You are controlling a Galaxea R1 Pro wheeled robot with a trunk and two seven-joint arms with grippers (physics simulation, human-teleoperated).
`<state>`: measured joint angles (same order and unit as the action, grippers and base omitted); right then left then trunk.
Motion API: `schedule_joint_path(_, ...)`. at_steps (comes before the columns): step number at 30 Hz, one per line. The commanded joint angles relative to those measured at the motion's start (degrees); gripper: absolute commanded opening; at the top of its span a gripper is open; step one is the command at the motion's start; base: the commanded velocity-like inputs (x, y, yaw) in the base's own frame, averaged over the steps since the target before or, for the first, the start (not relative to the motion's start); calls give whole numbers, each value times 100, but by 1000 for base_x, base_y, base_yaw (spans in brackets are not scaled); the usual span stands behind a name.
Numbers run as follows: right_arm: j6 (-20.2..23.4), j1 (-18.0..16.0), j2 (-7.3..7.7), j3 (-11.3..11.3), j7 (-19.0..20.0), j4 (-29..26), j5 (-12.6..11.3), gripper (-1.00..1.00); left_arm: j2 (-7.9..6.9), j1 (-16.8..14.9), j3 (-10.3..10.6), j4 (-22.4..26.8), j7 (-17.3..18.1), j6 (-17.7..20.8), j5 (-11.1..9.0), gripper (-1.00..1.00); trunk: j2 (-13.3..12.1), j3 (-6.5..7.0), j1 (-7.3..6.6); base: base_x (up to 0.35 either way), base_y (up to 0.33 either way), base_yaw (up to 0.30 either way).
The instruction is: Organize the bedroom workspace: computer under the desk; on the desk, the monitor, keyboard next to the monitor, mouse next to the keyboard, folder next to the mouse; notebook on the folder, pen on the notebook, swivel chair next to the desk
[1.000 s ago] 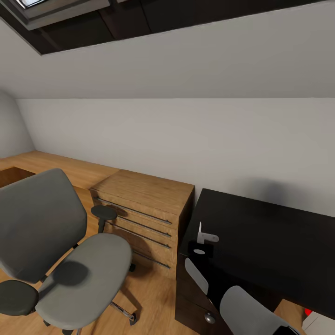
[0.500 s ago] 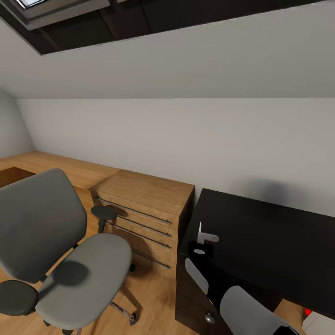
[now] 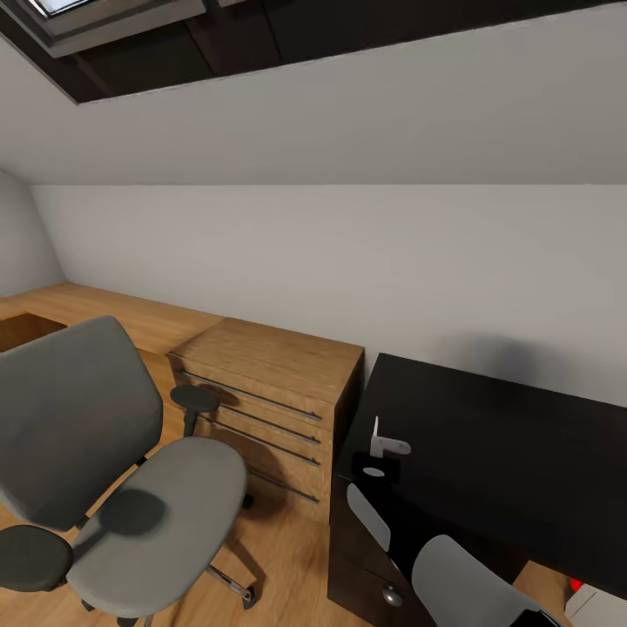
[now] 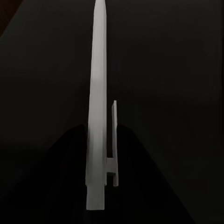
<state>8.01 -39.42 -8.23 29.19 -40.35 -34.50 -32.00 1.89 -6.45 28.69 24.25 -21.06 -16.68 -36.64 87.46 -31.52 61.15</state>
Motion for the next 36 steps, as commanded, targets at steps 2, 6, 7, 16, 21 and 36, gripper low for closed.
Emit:
schedule_joint_path(2,46,0,15,30,-54,-235,-28,-100,-4,-6,53,0,-39,-28,-45,100,-79,30,-45,0,0,0)
schedule_joint_path(6,40,6,33,33,-65,-518,-20,-100,-4,-6,56,0,-39,-28,-45,100,-239,102,-133,0,0,0)
schedule_joint_path(7,39,8,35,33,-66,-552,-19,-100,-4,-6,56,0,-39,-28,-45,100,-279,120,-155,0,0,0)
schedule_joint_path(16,17,29,40,34,-76,-1090,-9,-100,-4,-6,56,0,-39,-28,-45,100,-640,282,-352,0,0,0)
schedule_joint_path(21,11,30,37,39,-275,-1188,-8,-100,-4,-6,51,0,-39,-28,-45,100,-720,317,-396,0,0,0)
schedule_joint_path(36,7,57,-24,134,-572,-1698,-20,-100,-4,-6,49,0,-31,-28,-50,100,-720,317,-396,-13,0,0)
